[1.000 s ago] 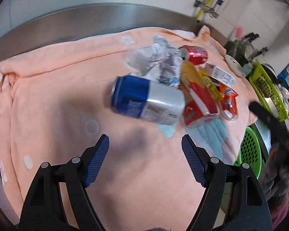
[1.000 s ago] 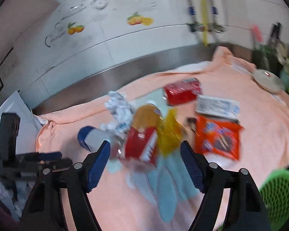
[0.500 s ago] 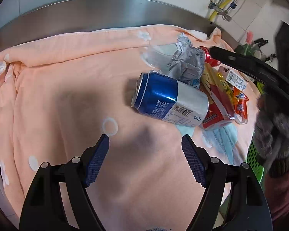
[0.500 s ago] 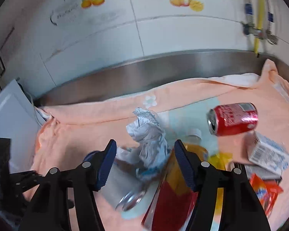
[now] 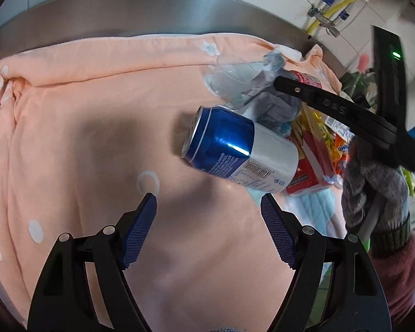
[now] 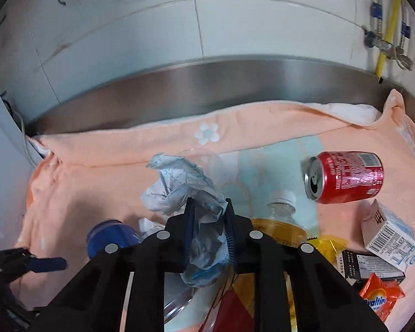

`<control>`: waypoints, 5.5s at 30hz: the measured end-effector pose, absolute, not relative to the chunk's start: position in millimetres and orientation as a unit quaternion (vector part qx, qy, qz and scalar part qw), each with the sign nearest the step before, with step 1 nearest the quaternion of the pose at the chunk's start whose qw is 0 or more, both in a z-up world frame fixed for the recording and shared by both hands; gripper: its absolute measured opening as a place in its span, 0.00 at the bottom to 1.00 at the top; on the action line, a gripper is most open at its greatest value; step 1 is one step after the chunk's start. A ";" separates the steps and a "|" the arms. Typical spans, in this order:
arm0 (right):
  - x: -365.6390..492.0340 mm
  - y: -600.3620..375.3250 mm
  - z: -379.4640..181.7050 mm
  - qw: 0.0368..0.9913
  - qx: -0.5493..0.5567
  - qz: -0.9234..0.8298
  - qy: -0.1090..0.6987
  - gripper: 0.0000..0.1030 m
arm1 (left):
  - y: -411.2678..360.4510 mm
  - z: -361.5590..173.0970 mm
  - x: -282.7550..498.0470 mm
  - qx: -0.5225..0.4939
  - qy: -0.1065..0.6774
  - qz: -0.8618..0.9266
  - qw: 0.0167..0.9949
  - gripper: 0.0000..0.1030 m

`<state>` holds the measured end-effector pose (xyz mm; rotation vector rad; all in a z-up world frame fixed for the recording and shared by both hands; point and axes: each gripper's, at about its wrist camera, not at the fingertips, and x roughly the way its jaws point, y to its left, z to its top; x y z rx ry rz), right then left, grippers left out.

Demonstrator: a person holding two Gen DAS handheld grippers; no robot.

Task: Collect trash
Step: 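Grasp the crumpled foil with the right tool while the left tool approaches the blue can, then grasp the blue-and-silver can with the left tool while the right tool lifts the foil, then lower the foil into the green basket and open the right tool, then carry the blue can over the green basket with the left tool and release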

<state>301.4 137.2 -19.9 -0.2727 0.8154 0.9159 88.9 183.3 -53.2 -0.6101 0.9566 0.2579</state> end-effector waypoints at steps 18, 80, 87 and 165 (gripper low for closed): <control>260.8 -8.6 67.2 0.865 -0.015 0.421 0.272 0.17 | 181.2 -65.6 123.9 -0.438 0.427 0.181 0.770 0.77; 181.0 -355.5 -91.3 0.909 0.152 0.051 0.386 0.18 | 120.7 -40.3 114.6 -0.312 0.469 0.016 0.826 0.68; 195.9 -362.5 -118.3 0.895 0.161 0.031 0.416 0.18 | 100.5 -31.1 112.3 -0.299 0.460 -0.026 0.835 0.60; 126.7 -394.9 -92.0 0.910 0.200 0.043 0.360 0.53 | -267.4 -104.6 268.7 -0.079 0.560 -0.284 0.774 0.54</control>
